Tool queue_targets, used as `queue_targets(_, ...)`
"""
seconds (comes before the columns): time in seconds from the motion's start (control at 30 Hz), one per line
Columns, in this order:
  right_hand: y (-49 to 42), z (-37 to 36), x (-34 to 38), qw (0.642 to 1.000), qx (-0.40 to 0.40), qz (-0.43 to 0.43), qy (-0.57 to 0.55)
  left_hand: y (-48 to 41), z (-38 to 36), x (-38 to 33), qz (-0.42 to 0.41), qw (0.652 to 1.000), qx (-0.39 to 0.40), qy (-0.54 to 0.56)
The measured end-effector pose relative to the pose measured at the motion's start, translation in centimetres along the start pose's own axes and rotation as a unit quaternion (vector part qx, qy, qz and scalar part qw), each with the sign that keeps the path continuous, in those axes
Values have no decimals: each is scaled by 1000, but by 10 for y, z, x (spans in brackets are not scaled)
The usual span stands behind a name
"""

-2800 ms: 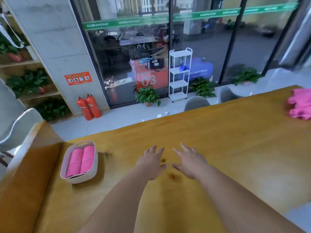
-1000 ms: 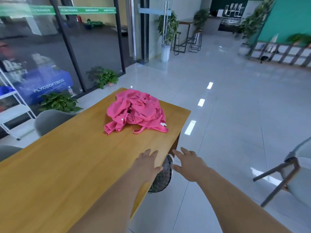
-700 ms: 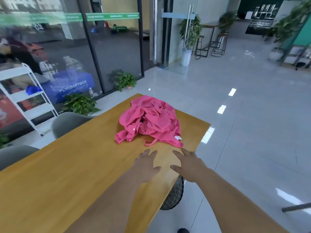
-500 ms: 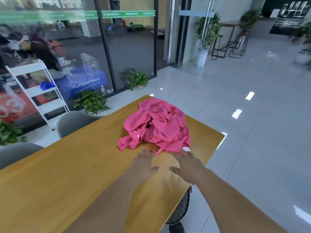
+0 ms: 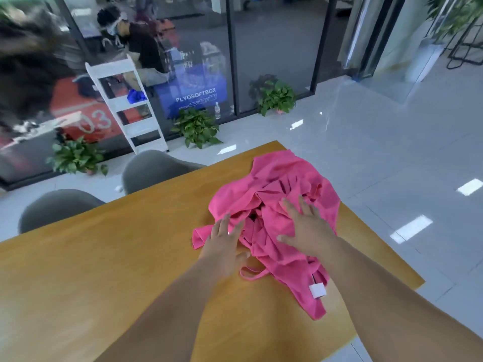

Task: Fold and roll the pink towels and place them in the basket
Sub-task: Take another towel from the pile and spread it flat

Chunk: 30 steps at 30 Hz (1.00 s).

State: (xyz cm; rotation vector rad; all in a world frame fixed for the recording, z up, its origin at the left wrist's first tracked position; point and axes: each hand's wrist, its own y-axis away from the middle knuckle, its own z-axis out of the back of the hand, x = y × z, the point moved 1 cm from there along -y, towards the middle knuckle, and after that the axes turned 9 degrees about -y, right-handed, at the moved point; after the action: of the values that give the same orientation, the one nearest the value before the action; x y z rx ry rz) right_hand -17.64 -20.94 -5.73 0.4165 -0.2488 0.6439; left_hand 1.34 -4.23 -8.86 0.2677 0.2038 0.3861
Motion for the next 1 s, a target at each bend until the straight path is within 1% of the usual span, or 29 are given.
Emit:
queue_targets(0.1, -37, 10, -9, 1000, 7, 16, 14, -23, 7, -2, 1, 999, -41, -16)
queue_targets(0.17, -55, 11, -15, 999, 23, 29, 22, -39, 14, -5, -6, 998, -54, -25)
queue_targets(0.37, -79, -16, -42, 997, 70, 44, 5, -95, 35, -16, -23, 996, -56, -58)
queue_targets(0.47, -80, -33, -57, 997, 56, 47, -16, -120, 36, -22, -28, 997, -24, -67)
queue_targets(0.6, -84, -32, -67, 996, 51, 44, -64, -133, 17, -32, -30, 996, 70, -51)
queue_targets(0.67, -85, -29, -71, 995, 47, 47, -70, -133, 1, -38, -15, 994, 89, -65)
queue_targets(0.8, -87, -22, -77, 996, 43, 49, -60, -139, -16, -46, 14, 994, 63, -88)
queue_targets(1.0, -86, -15, -70, 996, 15, 68, -49, -128, -22, -54, 14, 996, -2, -84)
